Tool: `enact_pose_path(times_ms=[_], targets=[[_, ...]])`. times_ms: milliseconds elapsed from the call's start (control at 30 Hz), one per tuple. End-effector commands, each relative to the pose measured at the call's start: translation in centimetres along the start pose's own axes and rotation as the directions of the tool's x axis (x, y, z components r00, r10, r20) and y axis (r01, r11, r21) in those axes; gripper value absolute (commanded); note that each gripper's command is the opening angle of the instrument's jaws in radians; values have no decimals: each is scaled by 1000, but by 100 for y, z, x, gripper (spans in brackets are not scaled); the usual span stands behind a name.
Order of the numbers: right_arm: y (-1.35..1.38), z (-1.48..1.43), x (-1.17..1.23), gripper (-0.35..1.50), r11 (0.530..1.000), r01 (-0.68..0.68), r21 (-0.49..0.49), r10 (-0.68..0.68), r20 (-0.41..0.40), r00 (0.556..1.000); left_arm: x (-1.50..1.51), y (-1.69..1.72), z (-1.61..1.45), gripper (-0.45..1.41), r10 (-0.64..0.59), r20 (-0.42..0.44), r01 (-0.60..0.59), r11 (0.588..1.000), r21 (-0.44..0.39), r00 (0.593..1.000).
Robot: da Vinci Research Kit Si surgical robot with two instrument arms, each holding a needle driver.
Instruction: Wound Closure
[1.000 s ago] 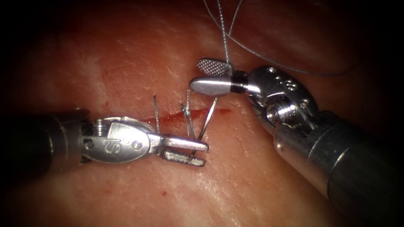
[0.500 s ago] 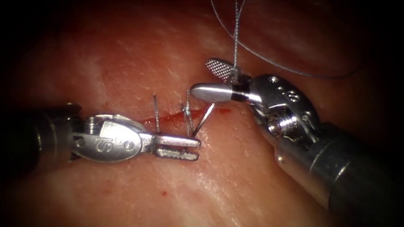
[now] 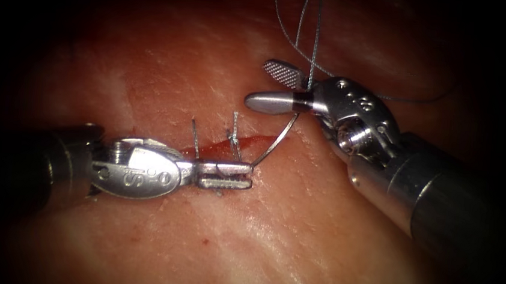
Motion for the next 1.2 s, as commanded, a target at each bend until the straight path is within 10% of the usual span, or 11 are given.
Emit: enact_pose_path(times_ms=[33, 1200], targets=[[6, 9, 6, 147, 1000, 0, 4, 0, -7, 1000, -6, -1, 5, -45, 6, -3, -6, 1000, -2, 1000], [-35, -11, -10, 90, 886, -420, -197, 418, -55, 907, -5, -1, -2, -45, 219, 55, -225, 965, 138, 974]])
